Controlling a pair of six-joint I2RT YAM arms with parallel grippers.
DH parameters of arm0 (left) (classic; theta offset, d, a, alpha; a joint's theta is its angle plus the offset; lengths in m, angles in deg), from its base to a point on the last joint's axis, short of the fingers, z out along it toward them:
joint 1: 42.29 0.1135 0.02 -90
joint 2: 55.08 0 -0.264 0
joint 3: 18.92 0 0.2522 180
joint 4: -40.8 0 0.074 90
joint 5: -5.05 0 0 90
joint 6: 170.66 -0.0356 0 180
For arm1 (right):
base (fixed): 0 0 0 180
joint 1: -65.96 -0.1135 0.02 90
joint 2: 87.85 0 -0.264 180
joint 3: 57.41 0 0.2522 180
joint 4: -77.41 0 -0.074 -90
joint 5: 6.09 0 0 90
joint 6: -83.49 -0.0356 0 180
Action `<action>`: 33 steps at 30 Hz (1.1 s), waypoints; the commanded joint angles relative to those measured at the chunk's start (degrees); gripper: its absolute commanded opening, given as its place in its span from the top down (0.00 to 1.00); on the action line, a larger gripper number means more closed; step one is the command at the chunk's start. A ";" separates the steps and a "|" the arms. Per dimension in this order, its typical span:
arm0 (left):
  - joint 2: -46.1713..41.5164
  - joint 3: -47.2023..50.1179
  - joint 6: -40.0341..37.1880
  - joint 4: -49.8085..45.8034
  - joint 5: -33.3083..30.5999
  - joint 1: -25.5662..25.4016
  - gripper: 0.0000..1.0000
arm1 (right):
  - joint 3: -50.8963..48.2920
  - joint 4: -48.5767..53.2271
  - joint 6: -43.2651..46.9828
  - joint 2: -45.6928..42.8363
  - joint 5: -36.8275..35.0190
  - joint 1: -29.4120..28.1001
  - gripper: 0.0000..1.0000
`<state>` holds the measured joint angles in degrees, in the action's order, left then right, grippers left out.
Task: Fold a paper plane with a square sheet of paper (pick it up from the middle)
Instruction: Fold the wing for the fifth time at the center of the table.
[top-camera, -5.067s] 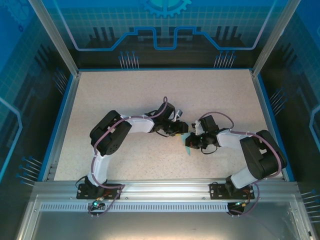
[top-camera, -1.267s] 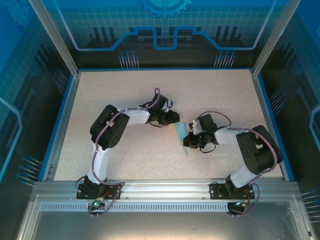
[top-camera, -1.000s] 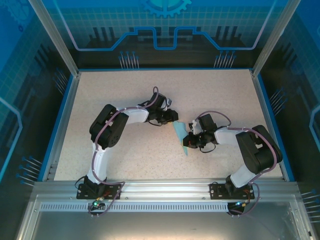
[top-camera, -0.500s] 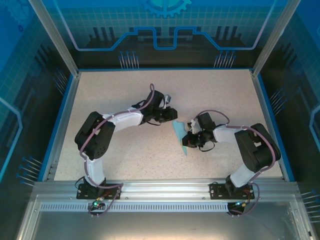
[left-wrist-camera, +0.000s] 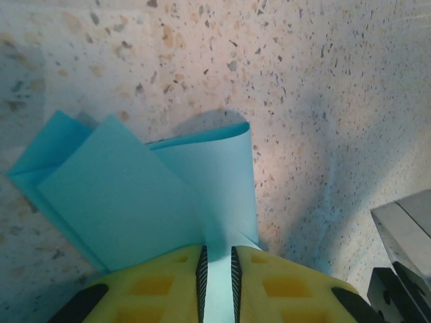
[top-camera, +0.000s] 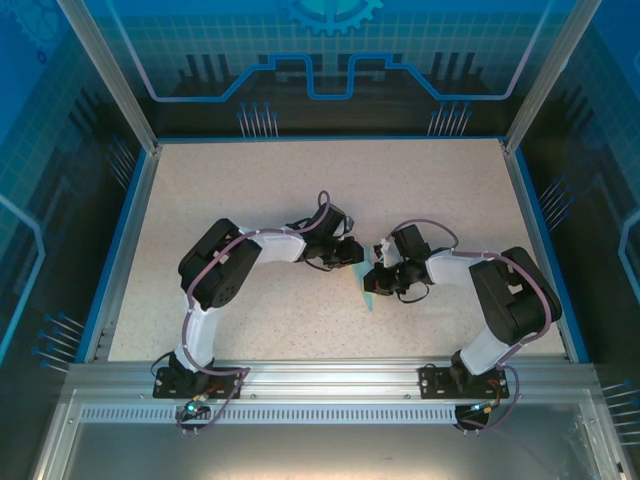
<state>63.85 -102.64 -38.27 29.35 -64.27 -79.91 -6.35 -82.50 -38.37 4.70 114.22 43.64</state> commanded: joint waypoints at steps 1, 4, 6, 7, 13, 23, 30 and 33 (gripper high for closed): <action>2.76 2.22 1.14 -0.90 -1.44 -0.43 0.79 | 0.42 3.18 1.11 -3.23 0.43 -1.60 0.95; 2.95 3.14 0.98 -0.81 -2.17 -0.52 0.79 | 1.94 4.45 1.32 -4.48 0.76 -2.91 0.95; 2.96 3.41 0.81 -0.97 -2.49 -0.49 0.79 | 3.00 5.42 1.53 -3.84 0.45 -3.70 0.95; 2.95 3.50 0.72 -1.00 -2.49 -0.50 0.79 | 3.29 5.60 1.73 -3.19 0.36 -3.90 0.95; 2.93 3.08 -0.33 -2.30 -3.02 -0.43 0.80 | 0.70 5.22 2.08 1.47 -1.94 -2.41 0.95; 2.47 2.94 -1.61 -4.08 -4.25 -0.44 0.81 | -6.55 2.56 0.01 -2.00 1.35 -1.40 0.94; 2.48 2.78 -1.45 -4.07 -4.43 -0.42 0.81 | -9.62 3.77 -0.22 -7.30 1.11 -1.43 0.94; 2.33 2.65 -1.39 -4.11 -4.43 -0.46 0.81 | -11.04 1.59 -1.51 -5.27 1.89 -1.57 0.94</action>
<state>63.79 -101.59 -37.72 30.81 -65.01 -79.91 -15.23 -82.93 -38.47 -2.38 115.86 42.30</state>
